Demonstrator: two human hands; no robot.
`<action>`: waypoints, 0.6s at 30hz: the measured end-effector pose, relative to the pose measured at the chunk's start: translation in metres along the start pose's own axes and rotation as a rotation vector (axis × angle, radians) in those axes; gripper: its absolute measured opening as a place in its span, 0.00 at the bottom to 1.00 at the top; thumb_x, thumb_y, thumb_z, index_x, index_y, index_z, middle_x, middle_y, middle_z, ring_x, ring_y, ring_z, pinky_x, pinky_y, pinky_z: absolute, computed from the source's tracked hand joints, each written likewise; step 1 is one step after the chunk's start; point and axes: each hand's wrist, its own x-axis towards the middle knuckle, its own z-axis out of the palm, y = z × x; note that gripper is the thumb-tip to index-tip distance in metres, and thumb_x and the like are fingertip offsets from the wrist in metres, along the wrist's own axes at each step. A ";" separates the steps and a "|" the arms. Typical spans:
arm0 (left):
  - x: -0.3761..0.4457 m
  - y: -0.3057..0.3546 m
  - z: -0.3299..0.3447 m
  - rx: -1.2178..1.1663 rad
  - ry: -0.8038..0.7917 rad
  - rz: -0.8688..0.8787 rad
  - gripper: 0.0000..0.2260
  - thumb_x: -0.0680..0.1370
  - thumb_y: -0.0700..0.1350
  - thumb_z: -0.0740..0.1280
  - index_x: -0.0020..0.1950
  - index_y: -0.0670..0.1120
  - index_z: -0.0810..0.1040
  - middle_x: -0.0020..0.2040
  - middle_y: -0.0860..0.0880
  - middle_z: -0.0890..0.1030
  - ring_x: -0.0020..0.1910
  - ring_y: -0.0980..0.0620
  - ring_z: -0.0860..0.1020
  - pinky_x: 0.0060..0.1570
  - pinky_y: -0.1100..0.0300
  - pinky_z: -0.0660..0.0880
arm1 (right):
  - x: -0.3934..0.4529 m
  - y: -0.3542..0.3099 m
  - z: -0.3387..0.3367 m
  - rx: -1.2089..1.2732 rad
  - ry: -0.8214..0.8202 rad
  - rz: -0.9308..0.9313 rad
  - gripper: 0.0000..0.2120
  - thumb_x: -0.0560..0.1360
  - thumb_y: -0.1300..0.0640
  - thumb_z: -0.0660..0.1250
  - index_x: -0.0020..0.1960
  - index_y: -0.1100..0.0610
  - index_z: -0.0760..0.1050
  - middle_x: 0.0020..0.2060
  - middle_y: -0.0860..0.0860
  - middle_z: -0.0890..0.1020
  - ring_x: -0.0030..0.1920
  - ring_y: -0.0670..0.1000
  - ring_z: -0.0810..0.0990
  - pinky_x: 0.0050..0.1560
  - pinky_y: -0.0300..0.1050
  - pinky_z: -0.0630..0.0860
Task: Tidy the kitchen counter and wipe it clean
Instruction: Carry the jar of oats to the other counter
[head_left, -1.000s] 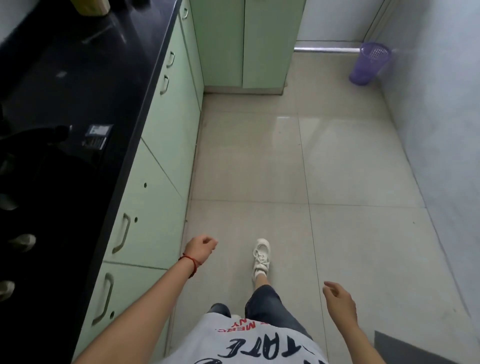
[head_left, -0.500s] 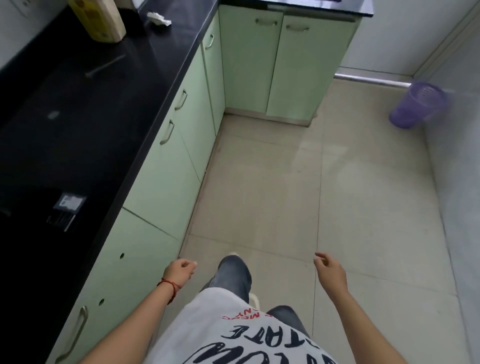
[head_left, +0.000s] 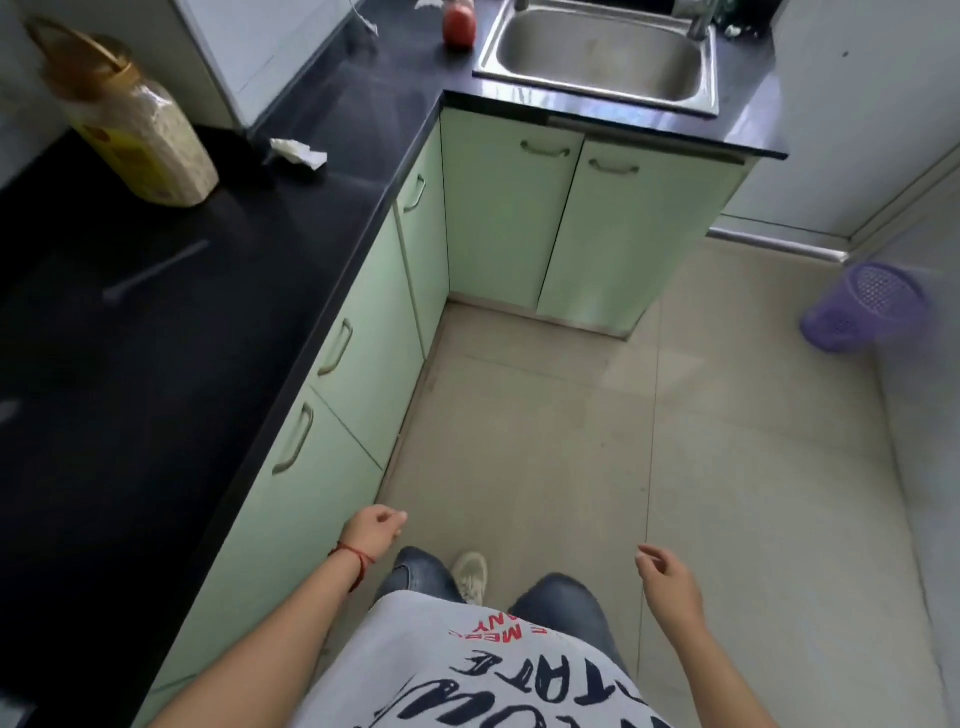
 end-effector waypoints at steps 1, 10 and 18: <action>0.009 0.026 -0.002 0.002 0.003 0.018 0.14 0.74 0.45 0.66 0.28 0.49 0.74 0.30 0.46 0.77 0.40 0.46 0.77 0.49 0.53 0.75 | 0.011 -0.011 -0.001 0.002 -0.006 -0.003 0.13 0.76 0.62 0.61 0.58 0.64 0.75 0.52 0.61 0.81 0.47 0.53 0.74 0.47 0.40 0.65; 0.093 0.163 -0.010 -0.120 0.092 0.035 0.11 0.75 0.45 0.65 0.32 0.50 0.75 0.33 0.49 0.79 0.40 0.48 0.77 0.44 0.59 0.70 | 0.149 -0.118 0.007 -0.079 -0.179 -0.055 0.13 0.75 0.61 0.62 0.58 0.63 0.76 0.47 0.59 0.81 0.51 0.58 0.78 0.52 0.47 0.73; 0.104 0.162 0.004 -0.342 0.271 -0.254 0.12 0.75 0.43 0.65 0.31 0.48 0.75 0.33 0.44 0.79 0.38 0.47 0.76 0.39 0.59 0.67 | 0.266 -0.268 0.000 -0.327 -0.365 -0.320 0.12 0.75 0.60 0.62 0.57 0.61 0.77 0.51 0.60 0.82 0.49 0.55 0.78 0.47 0.42 0.68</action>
